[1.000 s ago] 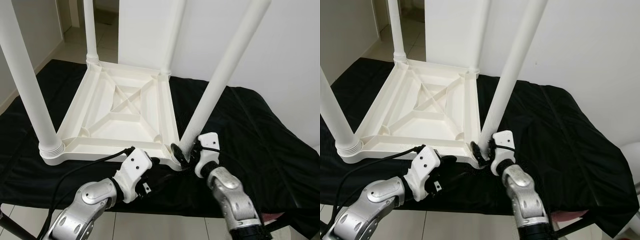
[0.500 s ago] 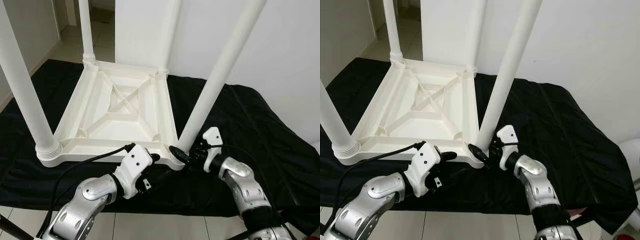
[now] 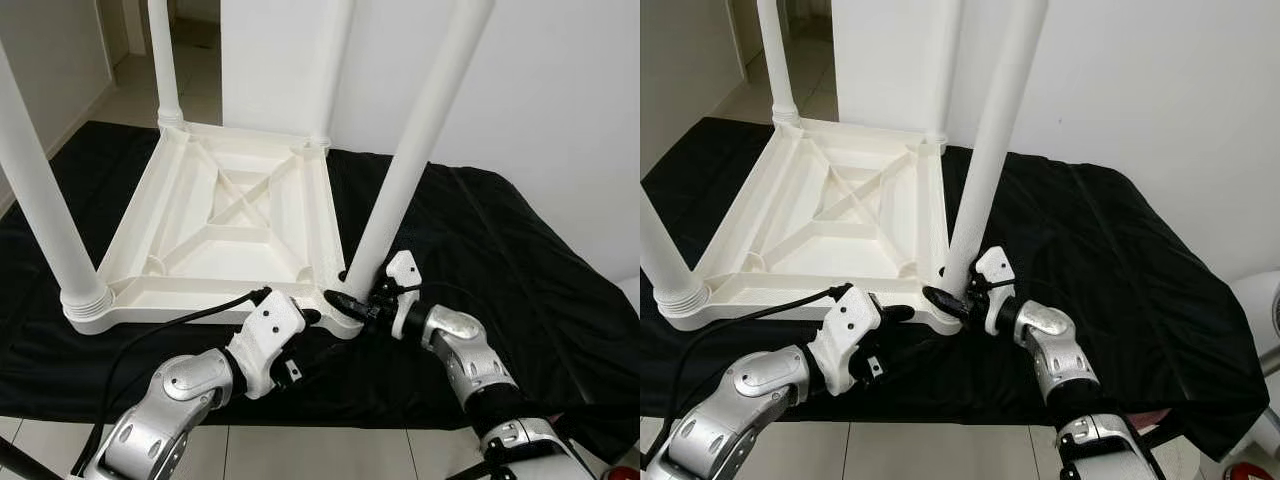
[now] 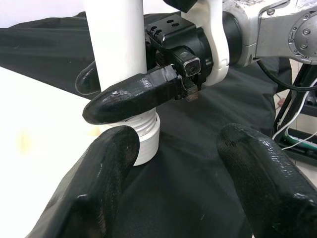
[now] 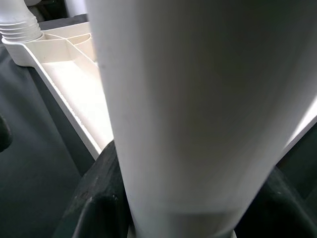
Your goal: Building children table
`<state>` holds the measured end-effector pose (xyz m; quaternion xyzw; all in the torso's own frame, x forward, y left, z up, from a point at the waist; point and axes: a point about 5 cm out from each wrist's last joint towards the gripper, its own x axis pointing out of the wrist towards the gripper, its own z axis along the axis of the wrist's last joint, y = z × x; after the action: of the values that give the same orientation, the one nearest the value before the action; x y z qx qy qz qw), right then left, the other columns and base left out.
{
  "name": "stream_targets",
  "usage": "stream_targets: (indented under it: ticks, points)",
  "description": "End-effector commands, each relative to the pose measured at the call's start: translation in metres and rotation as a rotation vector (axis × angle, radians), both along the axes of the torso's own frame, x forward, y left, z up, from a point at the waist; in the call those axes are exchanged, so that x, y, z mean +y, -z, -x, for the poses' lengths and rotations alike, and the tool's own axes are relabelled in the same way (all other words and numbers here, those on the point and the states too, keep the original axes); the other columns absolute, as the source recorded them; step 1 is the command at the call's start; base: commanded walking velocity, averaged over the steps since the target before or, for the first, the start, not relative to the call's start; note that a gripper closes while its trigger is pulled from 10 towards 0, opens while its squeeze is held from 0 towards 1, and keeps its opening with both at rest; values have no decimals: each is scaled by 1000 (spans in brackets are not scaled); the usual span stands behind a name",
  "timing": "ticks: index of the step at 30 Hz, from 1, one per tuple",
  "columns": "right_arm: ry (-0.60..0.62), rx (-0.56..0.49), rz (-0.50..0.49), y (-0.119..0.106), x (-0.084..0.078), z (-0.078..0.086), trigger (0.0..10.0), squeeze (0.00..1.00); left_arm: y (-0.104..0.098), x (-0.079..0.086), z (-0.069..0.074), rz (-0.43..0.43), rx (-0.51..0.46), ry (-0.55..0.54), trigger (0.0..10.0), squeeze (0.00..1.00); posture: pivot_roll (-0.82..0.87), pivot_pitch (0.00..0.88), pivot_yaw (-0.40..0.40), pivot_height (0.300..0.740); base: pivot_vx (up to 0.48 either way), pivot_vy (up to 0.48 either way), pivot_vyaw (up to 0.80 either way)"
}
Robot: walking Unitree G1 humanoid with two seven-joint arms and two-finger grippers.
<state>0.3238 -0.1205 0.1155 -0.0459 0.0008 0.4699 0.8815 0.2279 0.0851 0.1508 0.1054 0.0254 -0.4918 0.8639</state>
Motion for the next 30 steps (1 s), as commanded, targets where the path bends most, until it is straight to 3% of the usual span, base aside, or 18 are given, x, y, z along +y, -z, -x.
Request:
stream_targets:
  ticks: [1, 6, 7, 8, 16, 21, 22, 24, 25, 27, 30]
  points:
    - [-21, 18, 27, 5, 2, 1, 0, 0, 1, -2, 1, -6, 0, 4, 10000, 0, 58, 0, -126, 740, 0, 0, 0]
    - [-14, 39, -3, 6, 2, 6, 0, 0, 1, -2, 1, -3, 1, 5, 10000, 0, 55, 0, -131, 740, 0, 0, 0]
    - [-1, 37, -6, 6, 3, 7, 4314, 0, 2, -3, 1, -2, 1, 6, 10000, 0, 51, 0, -136, 740, 0, 0, 0]
    - [24, 39, -14, 5, 3, 9, 10000, 0, 2, -4, 2, -1, 1, 8, 10000, 0, 50, 0, -139, 740, 0, 0, 0]
    - [192, 28, -54, 1, 7, 10, 10000, 0, 4, -6, 2, 1, 4, 13, 10000, 0, 47, 0, -149, 740, 0, 0, 0]
    - [429, 30, -104, 0, 11, 15, 10000, 0, 6, -7, 2, -2, 4, 14, 10000, 0, 47, 0, -162, 740, 0, 0, 0]
    - [429, 30, -104, 0, 11, 15, 10000, 0, 6, -7, 2, -2, 4, 14, 10000, 0, 47, 0, -162, 740, 0, 0, 0]
    - [570, 60, -118, 1, 11, 18, 10000, 0, 6, -7, 2, -2, 3, 16, 10000, 0, 47, 0, -168, 740, 0, 0, 0]
    - [570, 60, -118, 1, 11, 18, 10000, 0, 6, -7, 2, -2, 3, 16, 10000, 0, 47, 0, -168, 740, 0, 0, 0]
    - [711, 73, -108, 3, 10, 23, 10000, 0, 7, -7, 2, -3, 4, 19, 10000, 0, 47, 0, -168, 740, 0, 0, 0]
    - [813, 71, -91, 3, 9, 27, 10000, 0, 7, -7, 3, -4, 4, 23, 10000, 0, 46, 0, -168, 740, 0, 0, 0]
